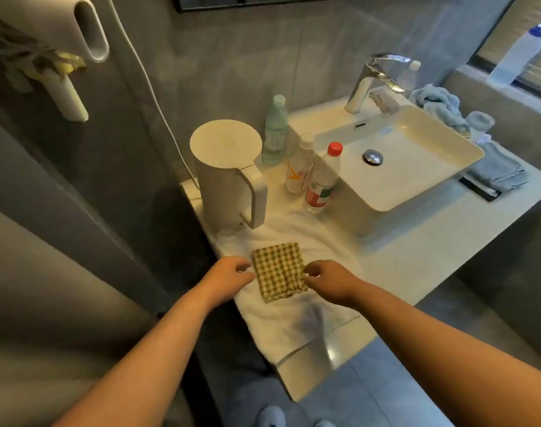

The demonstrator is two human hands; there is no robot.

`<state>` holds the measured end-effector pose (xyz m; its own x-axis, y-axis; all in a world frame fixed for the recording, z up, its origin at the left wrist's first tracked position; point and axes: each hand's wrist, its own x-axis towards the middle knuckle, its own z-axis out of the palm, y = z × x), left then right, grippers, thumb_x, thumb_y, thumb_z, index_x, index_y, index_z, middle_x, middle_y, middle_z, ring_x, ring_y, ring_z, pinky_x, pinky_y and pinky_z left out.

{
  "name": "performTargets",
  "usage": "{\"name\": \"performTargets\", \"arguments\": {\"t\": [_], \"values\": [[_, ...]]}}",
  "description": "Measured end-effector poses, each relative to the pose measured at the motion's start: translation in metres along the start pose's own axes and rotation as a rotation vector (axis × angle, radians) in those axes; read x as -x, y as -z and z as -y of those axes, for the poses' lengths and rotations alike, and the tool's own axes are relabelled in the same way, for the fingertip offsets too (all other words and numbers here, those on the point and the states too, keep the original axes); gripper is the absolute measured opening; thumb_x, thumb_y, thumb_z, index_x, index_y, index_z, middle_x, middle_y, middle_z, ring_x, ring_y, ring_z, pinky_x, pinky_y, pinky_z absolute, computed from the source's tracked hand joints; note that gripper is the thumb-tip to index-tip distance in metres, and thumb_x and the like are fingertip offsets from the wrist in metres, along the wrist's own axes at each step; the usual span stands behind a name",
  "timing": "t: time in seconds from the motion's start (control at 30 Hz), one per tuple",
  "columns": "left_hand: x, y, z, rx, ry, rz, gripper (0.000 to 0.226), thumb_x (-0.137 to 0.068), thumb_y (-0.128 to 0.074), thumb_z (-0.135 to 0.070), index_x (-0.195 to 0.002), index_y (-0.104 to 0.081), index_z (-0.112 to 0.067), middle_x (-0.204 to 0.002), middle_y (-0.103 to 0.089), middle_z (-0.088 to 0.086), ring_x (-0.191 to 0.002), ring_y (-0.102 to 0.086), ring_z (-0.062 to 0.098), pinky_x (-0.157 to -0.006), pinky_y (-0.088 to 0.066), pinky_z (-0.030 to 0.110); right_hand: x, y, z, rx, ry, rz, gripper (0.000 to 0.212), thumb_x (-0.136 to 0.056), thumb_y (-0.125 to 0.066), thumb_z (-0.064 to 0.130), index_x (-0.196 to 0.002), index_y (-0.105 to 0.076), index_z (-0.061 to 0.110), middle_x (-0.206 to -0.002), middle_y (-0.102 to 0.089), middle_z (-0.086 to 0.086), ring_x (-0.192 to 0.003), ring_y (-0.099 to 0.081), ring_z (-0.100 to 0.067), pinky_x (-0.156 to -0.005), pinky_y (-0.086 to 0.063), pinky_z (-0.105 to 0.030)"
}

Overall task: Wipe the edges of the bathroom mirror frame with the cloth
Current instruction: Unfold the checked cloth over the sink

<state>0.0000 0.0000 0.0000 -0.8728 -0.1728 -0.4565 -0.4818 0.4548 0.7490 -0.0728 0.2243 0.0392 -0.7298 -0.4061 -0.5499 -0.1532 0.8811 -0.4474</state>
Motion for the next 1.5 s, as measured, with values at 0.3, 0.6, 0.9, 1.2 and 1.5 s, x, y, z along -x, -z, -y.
{"name": "performTargets", "arguments": {"t": [0.3, 0.6, 0.9, 1.2, 1.5], "values": [[-0.036, -0.043, -0.009, 0.227, 0.178, 0.002, 0.056, -0.089, -0.066, -0.017, -0.141, -0.046, -0.008, -0.138, -0.052, 0.008, -0.119, -0.053, 0.02, -0.102, -0.045, 0.033, -0.041, -0.029, -0.006, -0.623, -0.264, -0.047, 0.05, -0.093, -0.054, 0.012, -0.141, -0.041, 0.005, -0.121, -0.054, -0.012, -0.096, -0.06, -0.024, -0.086, -0.056, -0.04], [-0.049, -0.058, -0.015, 0.733, 0.407, -0.097, 0.02, -0.09, -0.061, -0.003, -0.11, -0.061, -0.001, -0.074, -0.057, 0.009, -0.053, -0.048, 0.012, -0.049, -0.043, 0.022, -0.045, -0.035, -0.012, -0.753, -0.257, -0.031, 0.008, -0.095, -0.058, 0.008, -0.089, -0.059, 0.002, -0.083, -0.052, -0.015, -0.066, -0.049, -0.018, -0.058, -0.047, -0.026], [0.007, -0.031, -0.058, 1.023, 0.088, -0.095, 0.024, -0.09, -0.054, -0.002, -0.108, -0.066, -0.014, -0.107, -0.072, 0.006, -0.103, -0.066, 0.022, -0.083, -0.051, 0.034, 0.015, 0.013, -0.001, -0.979, -0.149, -0.174, 0.012, -0.094, -0.044, 0.005, -0.085, -0.053, 0.007, -0.082, -0.054, -0.012, -0.078, -0.053, -0.024, -0.074, -0.053, -0.033], [0.084, -0.008, -0.11, 0.882, -0.336, -0.005, 0.037, -0.05, -0.068, -0.015, -0.087, -0.075, -0.013, -0.09, -0.074, 0.003, -0.091, -0.069, 0.017, -0.074, -0.052, 0.023, 0.096, 0.054, 0.028, -0.737, 0.075, -0.282, 0.035, -0.091, -0.062, 0.024, -0.127, -0.059, 0.023, -0.128, -0.059, 0.001, -0.109, -0.059, -0.017, -0.095, -0.052, -0.037], [0.125, 0.008, -0.146, 0.206, -0.684, -0.032, 0.012, -0.075, -0.071, -0.003, -0.083, -0.07, 0.005, -0.113, -0.063, -0.007, -0.112, -0.061, 0.01, -0.093, -0.053, 0.03, 0.16, 0.083, 0.05, -0.014, 0.585, -0.655, 0.013, -0.09, -0.067, 0.026, -0.102, -0.069, 0.026, -0.129, -0.056, 0.011, -0.122, -0.043, -0.003, -0.098, -0.031, -0.01]]}}
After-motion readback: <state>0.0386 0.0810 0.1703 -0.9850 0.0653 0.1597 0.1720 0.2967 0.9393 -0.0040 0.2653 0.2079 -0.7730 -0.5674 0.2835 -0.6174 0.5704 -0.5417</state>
